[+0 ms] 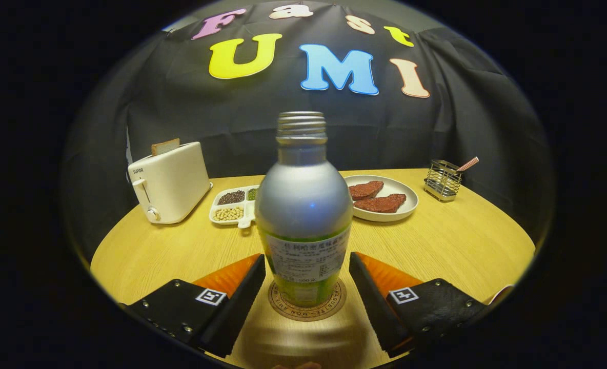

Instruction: Take the bottle from table, then pour the juice into the cup, finally place the bottle on the coaster

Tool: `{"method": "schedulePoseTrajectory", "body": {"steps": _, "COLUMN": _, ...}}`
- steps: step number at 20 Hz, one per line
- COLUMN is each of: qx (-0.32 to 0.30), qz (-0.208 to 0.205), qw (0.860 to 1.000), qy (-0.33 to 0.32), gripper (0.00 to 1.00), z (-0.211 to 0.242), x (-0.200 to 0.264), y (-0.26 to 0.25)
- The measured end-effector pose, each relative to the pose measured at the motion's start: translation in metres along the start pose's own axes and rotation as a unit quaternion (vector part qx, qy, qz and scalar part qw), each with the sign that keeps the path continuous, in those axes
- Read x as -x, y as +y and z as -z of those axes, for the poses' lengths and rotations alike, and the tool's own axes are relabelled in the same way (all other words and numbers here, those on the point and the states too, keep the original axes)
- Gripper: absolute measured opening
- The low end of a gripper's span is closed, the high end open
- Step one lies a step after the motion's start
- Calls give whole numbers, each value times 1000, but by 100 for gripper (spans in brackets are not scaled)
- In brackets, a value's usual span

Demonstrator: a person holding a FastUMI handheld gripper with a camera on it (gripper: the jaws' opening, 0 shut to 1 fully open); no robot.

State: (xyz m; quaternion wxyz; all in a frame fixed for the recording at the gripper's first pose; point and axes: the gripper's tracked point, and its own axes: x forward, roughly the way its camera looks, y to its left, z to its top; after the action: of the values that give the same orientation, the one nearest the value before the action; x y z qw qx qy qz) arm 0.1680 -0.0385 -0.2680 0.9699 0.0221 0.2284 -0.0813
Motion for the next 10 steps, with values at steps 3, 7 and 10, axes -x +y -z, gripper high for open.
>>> {"method": "schedulePoseTrajectory", "body": {"steps": 3, "qx": 3, "qz": -15, "qw": 1000, "qy": -15, "gripper": 100, "z": -10, "x": 22, "y": 6}}
{"method": "schedulePoseTrajectory", "body": {"steps": 7, "qx": 3, "qz": -22, "qw": 999, "qy": -50, "gripper": 100, "z": -37, "x": 70, "y": 5}}
{"method": "schedulePoseTrajectory", "body": {"steps": 10, "qx": -2, "qz": -24, "qw": 997, "qy": -80, "gripper": 100, "z": -62, "x": 107, "y": 4}}
